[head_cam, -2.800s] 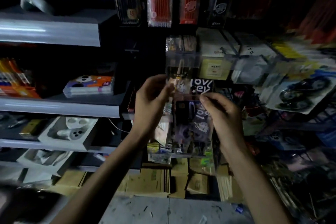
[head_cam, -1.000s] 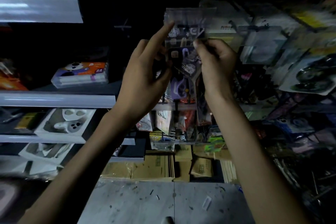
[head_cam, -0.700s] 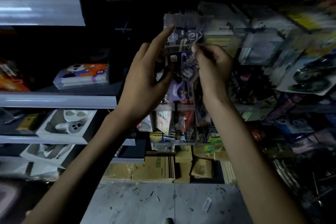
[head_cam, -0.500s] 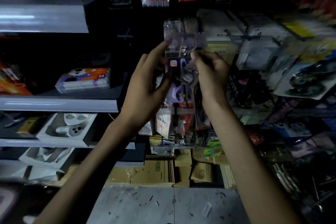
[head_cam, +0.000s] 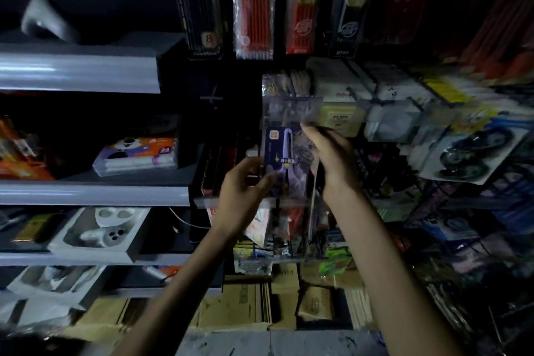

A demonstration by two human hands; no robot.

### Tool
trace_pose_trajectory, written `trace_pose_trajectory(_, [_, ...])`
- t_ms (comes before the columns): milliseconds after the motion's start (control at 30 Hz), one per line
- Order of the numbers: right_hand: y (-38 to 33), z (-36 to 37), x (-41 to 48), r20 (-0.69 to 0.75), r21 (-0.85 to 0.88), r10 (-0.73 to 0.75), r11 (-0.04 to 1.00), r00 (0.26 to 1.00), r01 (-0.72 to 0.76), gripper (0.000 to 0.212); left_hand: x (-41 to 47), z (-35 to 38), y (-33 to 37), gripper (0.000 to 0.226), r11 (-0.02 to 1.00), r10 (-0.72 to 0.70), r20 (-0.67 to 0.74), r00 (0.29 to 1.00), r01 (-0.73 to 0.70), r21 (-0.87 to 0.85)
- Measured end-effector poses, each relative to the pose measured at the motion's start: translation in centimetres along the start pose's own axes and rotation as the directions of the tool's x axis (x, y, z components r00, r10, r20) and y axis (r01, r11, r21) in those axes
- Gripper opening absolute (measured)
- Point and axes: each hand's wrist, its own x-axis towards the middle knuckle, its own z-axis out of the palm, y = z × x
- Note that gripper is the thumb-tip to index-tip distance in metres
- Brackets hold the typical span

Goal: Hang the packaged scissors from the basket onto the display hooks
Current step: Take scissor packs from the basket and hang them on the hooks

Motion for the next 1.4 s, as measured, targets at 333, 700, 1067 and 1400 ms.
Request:
trace_pose_trajectory(333, [3.5,-3.3,-2.8,-0.031,-0.243,-0.132,0.962,0.991,0.121,0.014,0.6,0.0,-0.9,0.004,0.986,-0.057,0.0,0.998,0.056,-0.156])
trace_pose_trajectory(700, [6.7,-3.5,-7.7,-0.054,-0.535,-0.283,0.818,0.958,0.212,0.038,-2.1,1.5,-1.6,0.024,0.998,0.024,-0.148,0.989,-0.032,-0.054])
trace_pose_trajectory(1067, [6.4,-2.5,-5.4,0.024,-0.572,-0.232,0.794,0.972,0.204,0.052,-0.9,1.7,-3.8,0.058,0.998,-0.063,-0.079,0.995,0.064,0.014])
trace_pose_trajectory(1400, [5.7,-0.8,-1.5,0.0,-0.522,-0.23,0.83,0.973,0.196,0.053,3.6,2.1,-5.2,0.056,0.995,-0.083,-0.099,0.992,0.077,-0.065])
